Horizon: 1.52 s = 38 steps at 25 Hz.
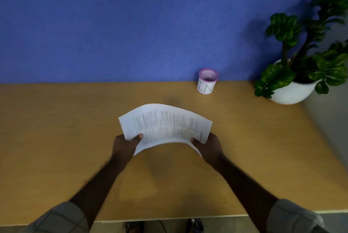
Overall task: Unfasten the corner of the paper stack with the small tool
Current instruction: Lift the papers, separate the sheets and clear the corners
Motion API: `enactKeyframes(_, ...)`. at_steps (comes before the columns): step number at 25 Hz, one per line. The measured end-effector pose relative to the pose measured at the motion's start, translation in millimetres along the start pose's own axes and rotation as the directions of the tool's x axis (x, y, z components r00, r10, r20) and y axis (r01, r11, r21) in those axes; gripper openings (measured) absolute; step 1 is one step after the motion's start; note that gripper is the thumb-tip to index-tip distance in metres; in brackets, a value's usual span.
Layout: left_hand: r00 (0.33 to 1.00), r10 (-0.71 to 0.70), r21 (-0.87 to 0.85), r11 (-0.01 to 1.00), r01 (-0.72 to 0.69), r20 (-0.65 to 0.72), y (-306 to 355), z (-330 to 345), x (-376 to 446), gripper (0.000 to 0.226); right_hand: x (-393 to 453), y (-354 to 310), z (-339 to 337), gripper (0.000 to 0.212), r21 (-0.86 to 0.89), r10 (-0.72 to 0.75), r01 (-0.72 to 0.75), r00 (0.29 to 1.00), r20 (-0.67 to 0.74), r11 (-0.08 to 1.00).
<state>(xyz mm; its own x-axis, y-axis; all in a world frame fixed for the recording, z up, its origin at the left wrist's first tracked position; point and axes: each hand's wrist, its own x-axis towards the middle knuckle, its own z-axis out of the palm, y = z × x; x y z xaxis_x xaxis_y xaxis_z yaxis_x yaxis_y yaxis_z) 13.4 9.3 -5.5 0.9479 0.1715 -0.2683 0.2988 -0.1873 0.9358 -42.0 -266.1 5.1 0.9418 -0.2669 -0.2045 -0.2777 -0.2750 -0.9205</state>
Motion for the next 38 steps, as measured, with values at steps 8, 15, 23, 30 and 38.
enactKeyframes(8, 0.919, 0.223, 0.730, 0.558, -0.394, 0.326, 112.5, -22.9, 31.1, 0.029, 31.2, -76.7, -25.6, 0.085, -0.463, -0.405, 0.382, 0.913, 0.053, 0.800)
enactKeyframes(15, 0.811, 0.509, 0.721, 0.443, -0.533, 0.287, 162.3, -24.1, 32.7, 0.054, 26.6, -98.8, -5.6, 0.018, 0.051, -0.276, 0.274, 0.961, 0.024, 0.960)
enactKeyframes(23, 0.980, 0.136, -0.088, 0.988, -0.125, 0.142, 146.7, -2.3, 20.2, 0.030, 16.0, -90.9, 23.6, 0.023, 0.588, -0.062, 0.018, 0.997, 0.055, 0.808)
enactKeyframes(30, 0.934, 0.354, 0.282, 0.893, -0.351, 0.042, 155.2, -16.9, 47.1, 0.032, 34.6, -74.9, 10.2, 0.023, 0.136, -0.115, 0.106, 0.991, 0.062, 0.985)
enactKeyframes(38, 0.865, 0.305, 0.508, 0.712, -0.485, 0.400, 164.0, -53.8, 67.9, 0.030, 64.7, -14.5, -53.9, 0.050, -0.750, -0.052, 0.660, 0.751, 0.658, 0.038)
